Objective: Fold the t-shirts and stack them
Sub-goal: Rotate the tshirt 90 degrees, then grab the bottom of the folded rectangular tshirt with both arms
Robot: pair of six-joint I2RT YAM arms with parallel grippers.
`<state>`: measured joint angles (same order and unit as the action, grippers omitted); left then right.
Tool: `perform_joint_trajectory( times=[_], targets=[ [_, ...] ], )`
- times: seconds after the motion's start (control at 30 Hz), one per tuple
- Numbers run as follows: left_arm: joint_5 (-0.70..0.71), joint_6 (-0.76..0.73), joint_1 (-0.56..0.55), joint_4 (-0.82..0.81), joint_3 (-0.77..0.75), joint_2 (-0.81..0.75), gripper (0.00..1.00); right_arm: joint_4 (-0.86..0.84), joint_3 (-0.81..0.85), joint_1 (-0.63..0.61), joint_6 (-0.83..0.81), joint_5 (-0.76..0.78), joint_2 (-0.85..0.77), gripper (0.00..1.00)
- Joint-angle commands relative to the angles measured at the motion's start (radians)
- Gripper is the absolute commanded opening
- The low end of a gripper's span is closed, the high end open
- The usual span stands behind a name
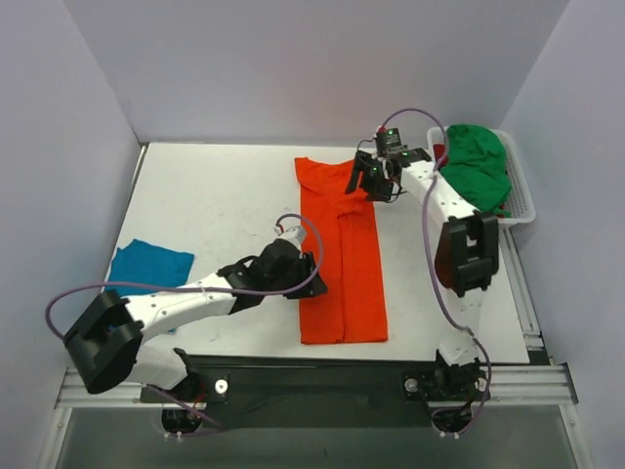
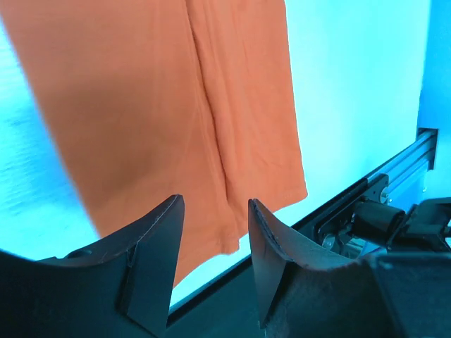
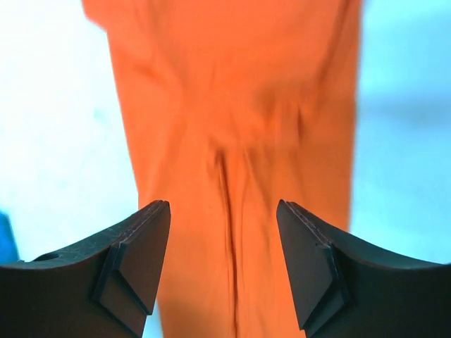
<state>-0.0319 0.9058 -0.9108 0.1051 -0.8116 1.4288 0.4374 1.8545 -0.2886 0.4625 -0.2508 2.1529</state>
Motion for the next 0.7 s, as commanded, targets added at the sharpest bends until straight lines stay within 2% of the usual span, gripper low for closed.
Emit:
perform_joint_trajectory(
  times=[0.0,0.03,0.13,0.23,0.27,0.5,0.67],
  targets=[
    [0.047,-0.019,0.015,0.079,0.099,-0.131,0.52,0.049,-0.179,0.006,0.070,0.021,-0.302,0.63],
    [0.056,-0.021,0.018,0.105,0.126,-0.184,0.53,0.023,-0.266,0.003,0.085,0.016,-0.353,0.59],
    [0.032,-0.024,0.058,0.104,0.248,-0.272,0.53,-0.102,-0.730,0.002,0.155,-0.019,-0.592,0.53],
    [-0.040,-0.027,0.069,0.059,0.344,-0.326,0.53,-0.161,-0.963,0.000,0.200,-0.010,-0.815,0.48],
    [-0.060,-0.028,0.069,0.048,0.357,-0.333,0.53,-0.173,-1.095,-0.001,0.208,-0.033,-0.908,0.48],
    [-0.112,0.024,0.027,-0.073,0.459,-0.331,0.53,-0.174,-1.472,-0.021,0.298,-0.074,-1.235,0.47],
    [-0.091,0.062,-0.017,-0.137,0.486,-0.304,0.53,-0.120,-1.581,-0.021,0.346,-0.064,-1.380,0.47]
  ],
)
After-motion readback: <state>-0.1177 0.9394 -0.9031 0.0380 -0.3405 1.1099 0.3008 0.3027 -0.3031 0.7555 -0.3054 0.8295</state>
